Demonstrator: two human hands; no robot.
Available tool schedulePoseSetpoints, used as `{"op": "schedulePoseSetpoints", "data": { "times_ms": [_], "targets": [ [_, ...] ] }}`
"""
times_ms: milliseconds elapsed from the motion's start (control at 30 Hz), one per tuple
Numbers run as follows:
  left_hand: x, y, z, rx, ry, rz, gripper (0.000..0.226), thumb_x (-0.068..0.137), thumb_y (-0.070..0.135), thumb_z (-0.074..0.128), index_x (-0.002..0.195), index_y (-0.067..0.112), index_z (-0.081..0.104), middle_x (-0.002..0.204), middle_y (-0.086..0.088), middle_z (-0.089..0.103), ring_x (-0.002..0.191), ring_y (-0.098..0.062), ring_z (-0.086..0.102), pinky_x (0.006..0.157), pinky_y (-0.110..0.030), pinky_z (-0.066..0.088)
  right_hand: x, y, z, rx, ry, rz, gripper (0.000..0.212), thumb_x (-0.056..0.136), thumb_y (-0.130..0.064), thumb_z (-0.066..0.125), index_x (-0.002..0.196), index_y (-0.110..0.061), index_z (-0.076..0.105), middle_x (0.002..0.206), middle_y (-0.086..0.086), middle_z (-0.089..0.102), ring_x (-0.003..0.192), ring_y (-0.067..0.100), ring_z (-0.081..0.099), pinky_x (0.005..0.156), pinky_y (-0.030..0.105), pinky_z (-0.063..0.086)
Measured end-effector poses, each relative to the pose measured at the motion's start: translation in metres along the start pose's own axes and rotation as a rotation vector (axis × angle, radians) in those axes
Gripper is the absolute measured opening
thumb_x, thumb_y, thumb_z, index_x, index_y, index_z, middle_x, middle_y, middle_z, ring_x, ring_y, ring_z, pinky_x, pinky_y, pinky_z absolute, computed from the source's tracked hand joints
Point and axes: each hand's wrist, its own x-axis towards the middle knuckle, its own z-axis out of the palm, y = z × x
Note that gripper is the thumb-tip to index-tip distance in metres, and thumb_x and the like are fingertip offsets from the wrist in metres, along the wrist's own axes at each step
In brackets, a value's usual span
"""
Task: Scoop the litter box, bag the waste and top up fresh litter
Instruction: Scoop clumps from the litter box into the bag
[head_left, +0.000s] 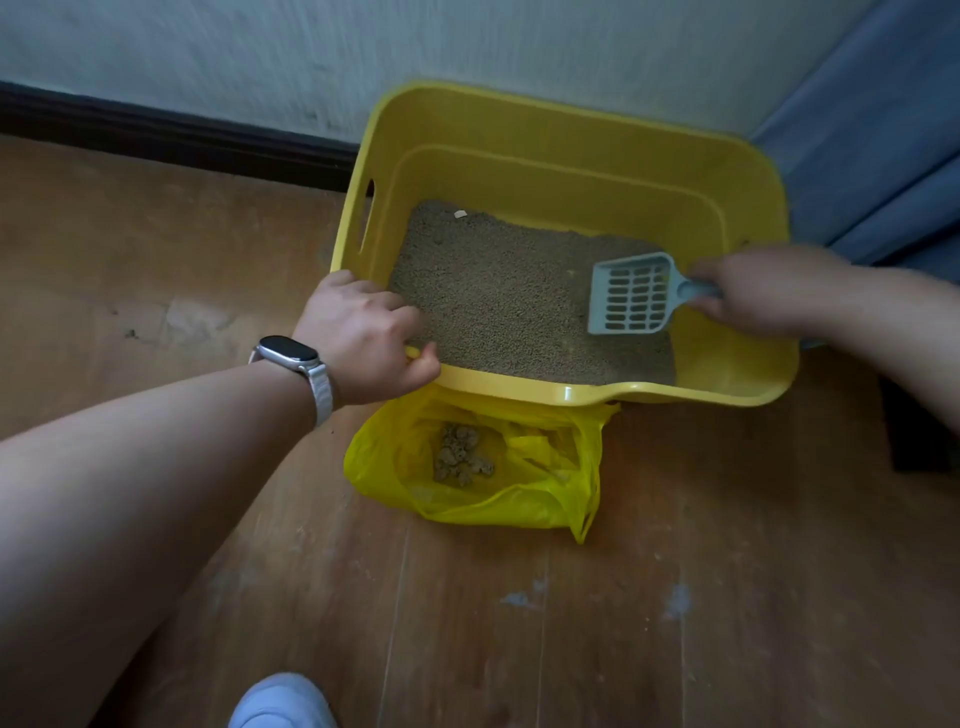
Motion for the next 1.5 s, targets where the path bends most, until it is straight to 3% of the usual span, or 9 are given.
{"op": "schedulePoseSetpoints", "data": {
  "times_ms": [233,367,500,667,867,1067,1167,1233,1500],
  "targets": [
    [-0.001,-0.002,0.003,0.001,0.007,-0.018,0.041,0.08,0.044,0.052,0.052,0.013,0.055,0.049,-0.002,0.048,0.047,-0.026,0.047,0.059,-0.03,0.031,0.048,0.018,0.002,-0.379,-0.167,-0.086,0.03,0.101,-0.037,0.038,0.121,-0.026,0.058,0.104,-0.001,0.062,0.095,0.021,0.06,0.067,0.031,0.048],
    [-0.002,-0.003,0.005,0.011,0.013,-0.004,0.039,0.078,0.043,0.055,0.053,0.013,0.055,0.049,-0.002,0.049,0.047,-0.026,0.049,0.058,-0.03,0.032,0.063,0.003,0.018,-0.237,-0.203,-0.09,0.031,0.103,-0.035,0.037,0.117,-0.02,0.06,0.097,0.001,0.061,0.088,0.021,0.059,0.072,0.034,0.05],
    [-0.002,-0.005,0.007,0.01,0.034,0.015,0.038,0.078,0.043,0.056,0.053,0.014,0.054,0.049,-0.002,0.049,0.047,-0.026,0.049,0.059,-0.029,0.027,0.072,-0.013,0.017,-0.09,-0.172,-0.126,0.034,0.103,-0.037,0.038,0.11,-0.013,0.061,0.076,0.0,0.052,0.067,0.014,0.05,0.059,0.031,0.04],
    [-0.004,-0.008,0.01,-0.005,0.049,0.034,0.037,0.077,0.043,0.058,0.053,0.015,0.054,0.05,-0.001,0.05,0.048,-0.026,0.049,0.058,-0.029,0.03,0.087,-0.037,0.023,-0.006,-0.074,-0.232,0.033,0.101,-0.04,0.04,0.118,-0.022,0.061,0.08,0.0,0.06,0.069,0.016,0.053,0.055,0.028,0.038],
    [-0.003,-0.008,0.013,-0.024,0.081,0.029,0.036,0.076,0.042,0.058,0.052,0.015,0.053,0.049,-0.001,0.049,0.047,-0.026,0.049,0.056,-0.03,0.033,0.11,-0.095,0.015,0.159,-0.034,-0.391,0.019,0.099,-0.04,0.046,0.092,-0.029,0.059,0.075,-0.004,0.059,0.072,0.019,0.057,0.059,0.029,0.038],
    [-0.001,-0.008,0.011,-0.028,0.098,0.038,0.035,0.075,0.042,0.059,0.053,0.015,0.053,0.049,-0.002,0.049,0.047,-0.026,0.05,0.056,-0.03,0.032,0.119,-0.139,0.011,0.314,-0.057,-0.412,0.024,0.098,-0.037,0.05,0.075,-0.029,0.049,0.072,-0.009,0.052,0.074,0.019,0.053,0.063,0.03,0.035],
    [-0.001,-0.008,0.011,-0.025,0.089,0.034,0.035,0.075,0.042,0.059,0.053,0.016,0.053,0.049,-0.002,0.049,0.047,-0.026,0.051,0.057,-0.03,0.032,0.118,-0.157,0.025,0.459,-0.059,-0.383,0.014,0.097,-0.037,0.052,0.096,-0.027,0.062,0.088,-0.004,0.061,0.086,0.022,0.056,0.07,0.032,0.039],
    [-0.002,-0.008,0.01,-0.026,0.079,0.033,0.035,0.075,0.042,0.059,0.053,0.016,0.052,0.05,-0.001,0.049,0.047,-0.026,0.051,0.057,-0.03,0.031,0.115,-0.162,0.035,0.578,-0.059,-0.339,0.023,0.097,-0.037,0.052,0.116,-0.026,0.061,0.097,-0.002,0.059,0.09,0.021,0.055,0.074,0.032,0.039],
    [0.0,-0.006,0.006,-0.009,0.037,0.021,0.036,0.076,0.043,0.056,0.053,0.015,0.054,0.049,-0.002,0.05,0.047,-0.026,0.051,0.058,-0.029,0.03,0.1,-0.158,0.043,0.917,-0.067,-0.277,0.035,0.098,-0.029,0.055,0.132,-0.02,0.057,0.114,0.0,0.061,0.103,0.019,0.057,0.084,0.028,0.041]
  ]
}}
